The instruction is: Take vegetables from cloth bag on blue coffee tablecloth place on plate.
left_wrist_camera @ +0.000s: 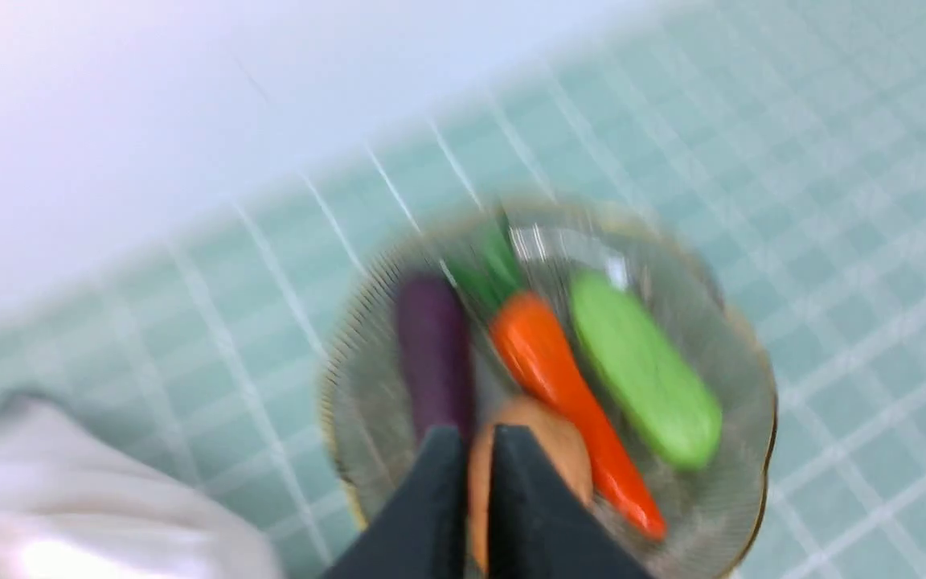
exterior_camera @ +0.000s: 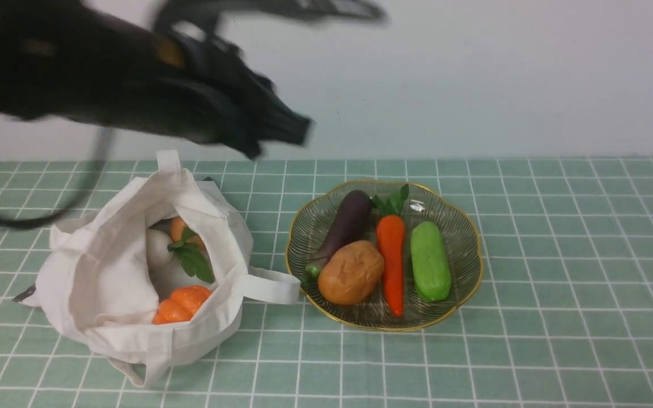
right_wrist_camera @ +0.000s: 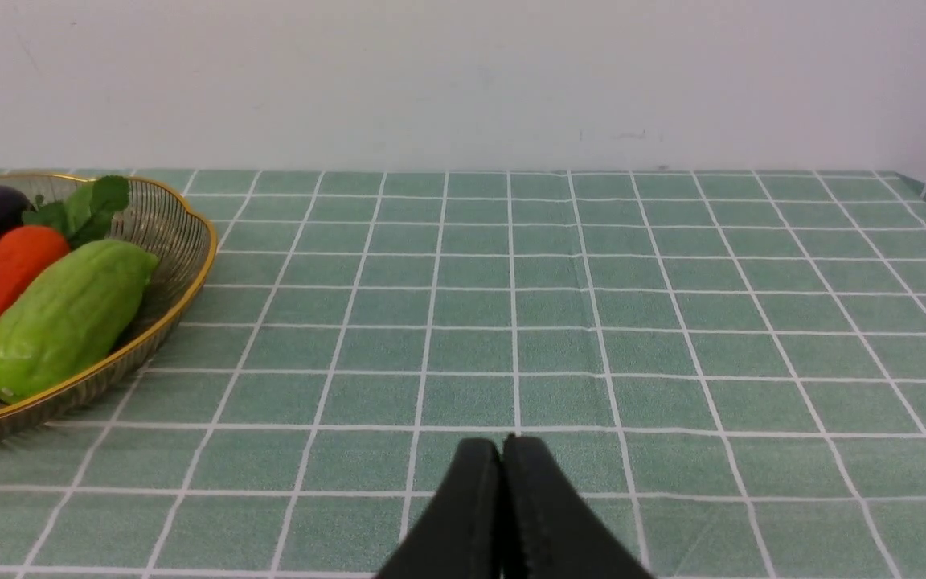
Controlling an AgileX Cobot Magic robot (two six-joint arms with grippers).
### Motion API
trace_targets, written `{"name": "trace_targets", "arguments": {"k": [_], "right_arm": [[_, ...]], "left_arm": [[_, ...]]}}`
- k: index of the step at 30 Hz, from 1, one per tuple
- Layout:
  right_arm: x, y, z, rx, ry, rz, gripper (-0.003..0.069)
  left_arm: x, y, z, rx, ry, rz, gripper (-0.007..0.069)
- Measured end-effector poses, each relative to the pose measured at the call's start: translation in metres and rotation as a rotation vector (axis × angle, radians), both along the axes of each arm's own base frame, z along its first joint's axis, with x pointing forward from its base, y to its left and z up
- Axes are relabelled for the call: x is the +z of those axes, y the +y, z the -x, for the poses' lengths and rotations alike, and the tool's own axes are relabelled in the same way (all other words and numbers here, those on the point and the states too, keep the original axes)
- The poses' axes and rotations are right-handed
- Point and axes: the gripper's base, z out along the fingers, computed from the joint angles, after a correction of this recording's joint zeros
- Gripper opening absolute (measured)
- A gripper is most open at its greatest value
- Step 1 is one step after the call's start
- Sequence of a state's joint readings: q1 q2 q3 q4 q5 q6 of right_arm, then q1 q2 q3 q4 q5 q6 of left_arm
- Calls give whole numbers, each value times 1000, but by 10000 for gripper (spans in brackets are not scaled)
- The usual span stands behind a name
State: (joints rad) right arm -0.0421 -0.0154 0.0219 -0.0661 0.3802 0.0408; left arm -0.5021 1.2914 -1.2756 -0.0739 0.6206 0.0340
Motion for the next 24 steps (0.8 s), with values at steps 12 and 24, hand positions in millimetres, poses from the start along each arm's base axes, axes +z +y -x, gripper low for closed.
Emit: {"name": "trace_targets", "arguments": {"k": [12,24], "right_arm": [[0,0,0,0,0,0,-10],[0,0,0,0,0,-1,-10]], "left_arm": [[-1,94,154,122,-377,302,-8],[-75,137,230,112,-694,376,-8]]}}
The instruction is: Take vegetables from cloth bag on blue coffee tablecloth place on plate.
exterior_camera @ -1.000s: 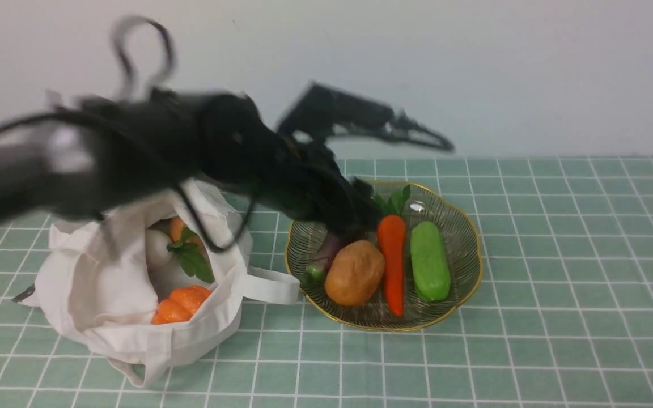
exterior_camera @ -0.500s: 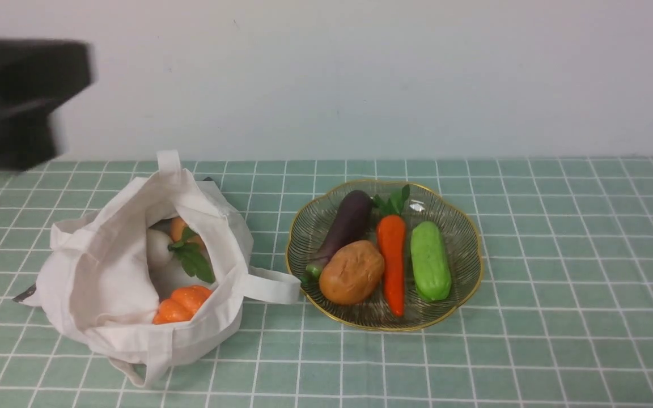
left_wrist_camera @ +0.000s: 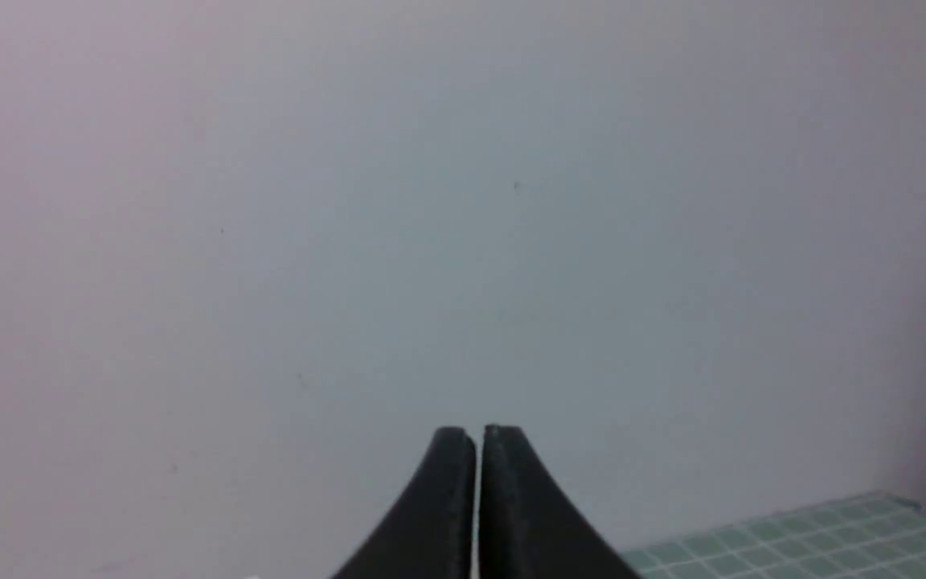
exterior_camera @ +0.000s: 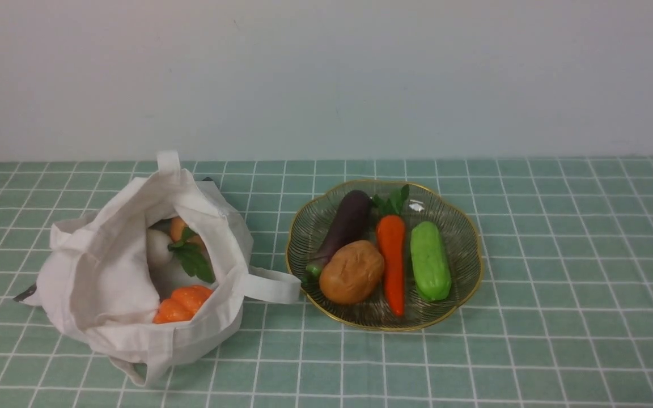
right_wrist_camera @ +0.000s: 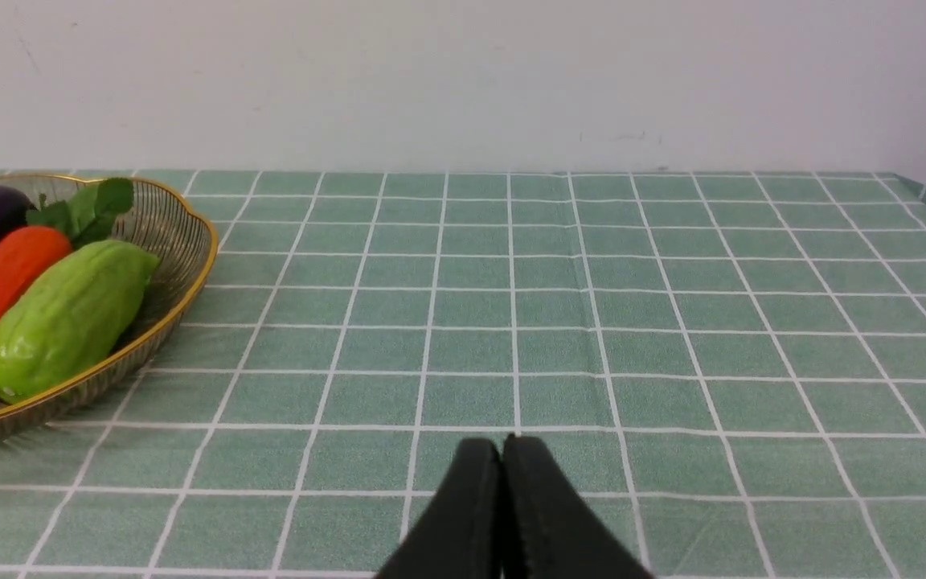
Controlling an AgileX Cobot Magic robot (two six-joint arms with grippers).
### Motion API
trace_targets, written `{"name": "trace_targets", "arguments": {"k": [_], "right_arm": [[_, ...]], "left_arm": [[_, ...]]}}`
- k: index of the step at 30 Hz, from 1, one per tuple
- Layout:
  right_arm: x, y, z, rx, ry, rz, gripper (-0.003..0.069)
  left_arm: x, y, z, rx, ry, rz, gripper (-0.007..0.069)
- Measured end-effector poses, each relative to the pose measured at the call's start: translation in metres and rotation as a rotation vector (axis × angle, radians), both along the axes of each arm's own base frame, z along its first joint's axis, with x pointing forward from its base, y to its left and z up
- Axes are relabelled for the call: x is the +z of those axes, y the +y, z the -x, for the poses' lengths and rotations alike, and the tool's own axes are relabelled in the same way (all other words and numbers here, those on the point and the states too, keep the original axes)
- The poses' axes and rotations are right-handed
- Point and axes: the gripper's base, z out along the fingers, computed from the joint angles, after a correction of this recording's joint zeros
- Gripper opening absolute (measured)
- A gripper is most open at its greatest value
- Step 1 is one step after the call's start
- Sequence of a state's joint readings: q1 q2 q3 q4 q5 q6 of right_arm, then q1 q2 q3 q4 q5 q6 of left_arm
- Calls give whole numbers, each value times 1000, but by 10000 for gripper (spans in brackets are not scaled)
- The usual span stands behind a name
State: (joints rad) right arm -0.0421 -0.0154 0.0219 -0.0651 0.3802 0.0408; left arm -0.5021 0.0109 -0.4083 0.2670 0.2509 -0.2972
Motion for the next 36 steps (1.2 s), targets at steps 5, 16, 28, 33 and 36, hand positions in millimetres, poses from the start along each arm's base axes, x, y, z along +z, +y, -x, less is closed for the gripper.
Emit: {"name": "trace_targets", "arguments": {"k": [5,16,28,33,36], "right_arm": [[0,0,0,0,2,-4,-10],[0,0,0,0,2,-5,-10],[0,0,0,0,2,-7,-10],[0,0,0,0,2,-7,-10],[0,0,0,0,2,-7,-10]], "left_arm": [[-5,1,1,-3,-1,18,-8],[-35,-6,-11,66,72,-48,-8],[-144,-4,-35,295,413,-219,-8],[-152,-3,-34,312,496,-232,-8],[-152,-3,-34,312,497,-232,-8]]}}
